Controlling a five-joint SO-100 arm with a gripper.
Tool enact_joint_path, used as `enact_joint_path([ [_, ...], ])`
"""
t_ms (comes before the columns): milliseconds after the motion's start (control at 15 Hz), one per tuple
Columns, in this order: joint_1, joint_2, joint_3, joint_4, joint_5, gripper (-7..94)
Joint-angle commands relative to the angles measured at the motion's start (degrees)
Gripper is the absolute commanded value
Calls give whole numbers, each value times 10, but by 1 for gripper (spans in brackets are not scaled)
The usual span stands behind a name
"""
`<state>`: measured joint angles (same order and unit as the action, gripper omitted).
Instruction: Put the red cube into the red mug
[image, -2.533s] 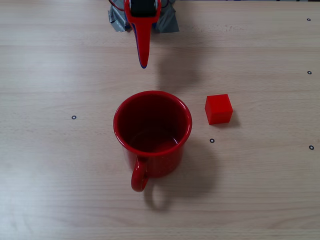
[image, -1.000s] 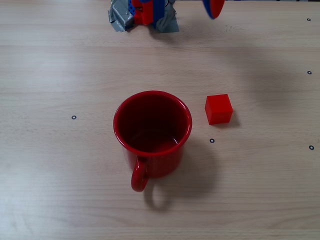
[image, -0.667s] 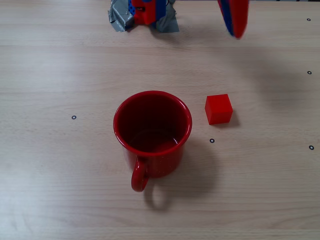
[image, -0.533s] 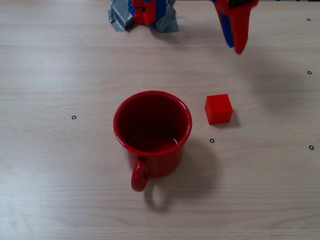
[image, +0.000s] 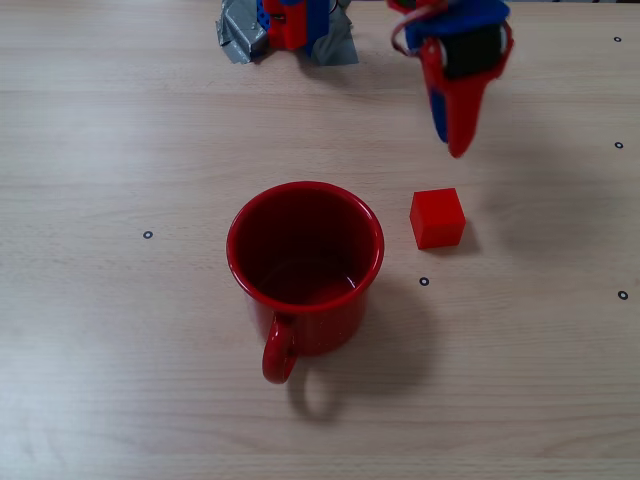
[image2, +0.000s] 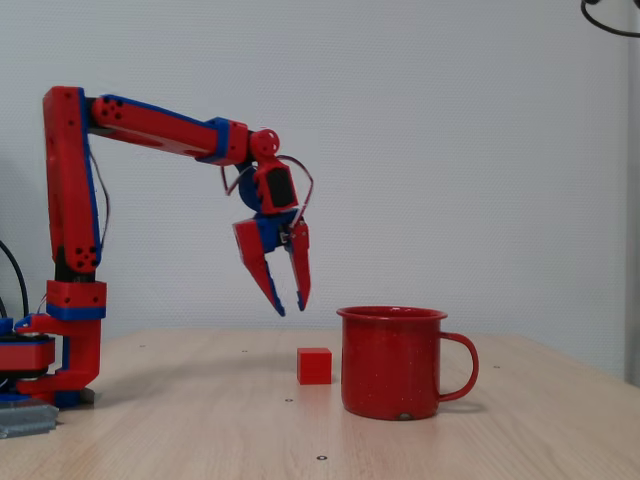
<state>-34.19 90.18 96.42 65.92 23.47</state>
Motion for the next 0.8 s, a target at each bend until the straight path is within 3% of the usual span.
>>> enact_joint_path([
  [0, 13, 16, -69, -1, -3, 8],
  [400, 24, -23, -96, 5, -5, 12],
  [533, 22, -27, -95, 12, -2, 28],
  [600, 22, -27, -90, 23, 7, 46],
  [733, 21, -27, -87, 33, 6, 51],
])
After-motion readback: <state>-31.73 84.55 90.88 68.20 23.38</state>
